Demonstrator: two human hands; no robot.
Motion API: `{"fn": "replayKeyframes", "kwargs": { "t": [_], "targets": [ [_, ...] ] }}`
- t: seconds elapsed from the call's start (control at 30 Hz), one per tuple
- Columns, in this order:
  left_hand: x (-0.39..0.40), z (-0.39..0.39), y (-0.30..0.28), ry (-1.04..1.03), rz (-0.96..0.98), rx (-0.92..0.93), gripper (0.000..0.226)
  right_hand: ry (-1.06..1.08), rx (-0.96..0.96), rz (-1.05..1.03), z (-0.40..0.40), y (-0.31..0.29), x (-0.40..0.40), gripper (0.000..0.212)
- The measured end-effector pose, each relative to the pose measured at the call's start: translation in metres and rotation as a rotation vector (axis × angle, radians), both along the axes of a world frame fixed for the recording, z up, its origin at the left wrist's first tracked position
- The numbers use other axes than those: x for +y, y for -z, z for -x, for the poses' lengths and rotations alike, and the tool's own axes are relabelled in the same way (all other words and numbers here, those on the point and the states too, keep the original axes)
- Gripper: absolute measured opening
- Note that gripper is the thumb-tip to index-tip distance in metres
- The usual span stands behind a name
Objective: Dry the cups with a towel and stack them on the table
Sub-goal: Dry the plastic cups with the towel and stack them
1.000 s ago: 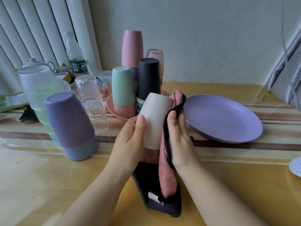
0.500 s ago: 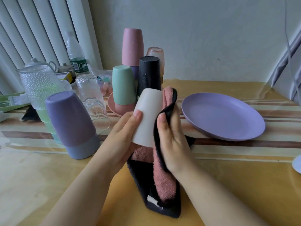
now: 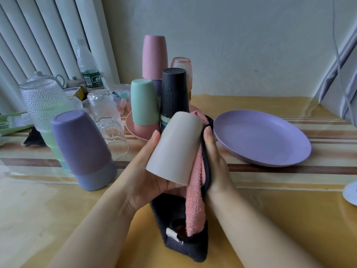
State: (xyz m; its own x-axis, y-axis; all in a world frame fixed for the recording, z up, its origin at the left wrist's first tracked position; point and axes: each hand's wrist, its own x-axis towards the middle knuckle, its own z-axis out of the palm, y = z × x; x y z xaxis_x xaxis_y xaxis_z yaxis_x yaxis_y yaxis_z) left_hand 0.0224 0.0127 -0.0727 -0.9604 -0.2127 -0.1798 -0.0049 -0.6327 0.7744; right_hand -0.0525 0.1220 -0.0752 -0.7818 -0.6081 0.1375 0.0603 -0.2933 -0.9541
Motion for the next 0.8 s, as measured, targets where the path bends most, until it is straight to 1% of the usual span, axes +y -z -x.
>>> {"fn": "replayKeyframes", "kwargs": {
  "t": [0.03, 0.07, 0.13, 0.17, 0.2, 0.23, 0.27, 0.3, 0.33, 0.37, 0.43, 0.5, 0.57, 0.63, 0.7, 0.73, 0.77, 0.8],
  "targets": [
    [-0.001, 0.0, -0.001, -0.017, -0.006, 0.001, 0.047, 0.0, 0.025, -0.042, -0.002, 0.001, 0.0, 0.063],
    [-0.002, 0.0, -0.001, -0.032, 0.004, -0.005, 0.046, 0.005, 0.039, -0.067, -0.003, 0.003, 0.001, 0.06],
    [-0.004, -0.002, -0.003, -0.051, 0.076, -0.018, 0.047, 0.023, 0.089, -0.095, -0.002, 0.002, 0.002, 0.05],
    [-0.003, -0.002, -0.004, -0.07, 0.142, -0.039, 0.051, 0.05, 0.118, -0.09, -0.001, 0.001, 0.004, 0.053],
    [-0.002, -0.001, -0.003, -0.12, 0.252, -0.067, 0.058, 0.083, 0.14, -0.079, 0.002, -0.002, 0.005, 0.056],
    [0.0, 0.001, -0.001, -0.213, 0.398, -0.085, 0.064, 0.114, 0.162, -0.076, 0.006, -0.003, 0.007, 0.054],
    [0.001, 0.002, 0.002, -0.342, 0.545, -0.081, 0.063, 0.145, 0.186, -0.085, 0.009, -0.004, 0.008, 0.05],
    [0.003, 0.003, 0.004, -0.48, 0.679, -0.051, 0.057, 0.166, 0.201, -0.095, 0.011, -0.004, 0.008, 0.047],
    [0.004, 0.004, 0.007, -0.573, 0.788, -0.01, 0.048, 0.174, 0.207, -0.094, 0.012, -0.004, 0.008, 0.047],
    [0.006, 0.004, 0.008, -0.606, 0.886, 0.018, 0.042, 0.181, 0.214, -0.089, 0.012, -0.003, 0.007, 0.047],
    [0.01, 0.004, 0.01, -0.56, 1.055, 0.036, 0.041, 0.205, 0.25, -0.073, 0.011, -0.001, 0.005, 0.045],
    [0.014, 0.005, 0.013, -0.439, 1.067, 0.036, 0.045, 0.203, 0.279, -0.07, 0.008, 0.0, 0.001, 0.042],
    [0.015, 0.005, 0.015, -0.371, 1.032, 0.019, 0.062, 0.193, 0.308, -0.074, 0.005, 0.002, -0.002, 0.047],
    [0.012, 0.004, 0.013, -0.33, 1.01, 0.013, 0.065, 0.173, 0.33, -0.088, 0.004, 0.002, -0.002, 0.053],
    [0.007, 0.001, 0.009, -0.244, 0.9, 0.02, 0.061, 0.141, 0.299, -0.073, 0.009, 0.005, 0.0, 0.05],
    [0.006, 0.0, 0.006, -0.197, 0.827, 0.013, 0.054, 0.116, 0.258, -0.064, 0.01, 0.002, 0.001, 0.049],
    [0.006, -0.001, 0.004, -0.154, 0.76, -0.001, 0.046, 0.088, 0.195, -0.063, 0.01, 0.001, 0.003, 0.051],
    [0.007, -0.002, 0.002, -0.118, 0.693, -0.008, 0.04, 0.034, 0.094, -0.035, 0.011, 0.0, 0.004, 0.05]
  ]
}}
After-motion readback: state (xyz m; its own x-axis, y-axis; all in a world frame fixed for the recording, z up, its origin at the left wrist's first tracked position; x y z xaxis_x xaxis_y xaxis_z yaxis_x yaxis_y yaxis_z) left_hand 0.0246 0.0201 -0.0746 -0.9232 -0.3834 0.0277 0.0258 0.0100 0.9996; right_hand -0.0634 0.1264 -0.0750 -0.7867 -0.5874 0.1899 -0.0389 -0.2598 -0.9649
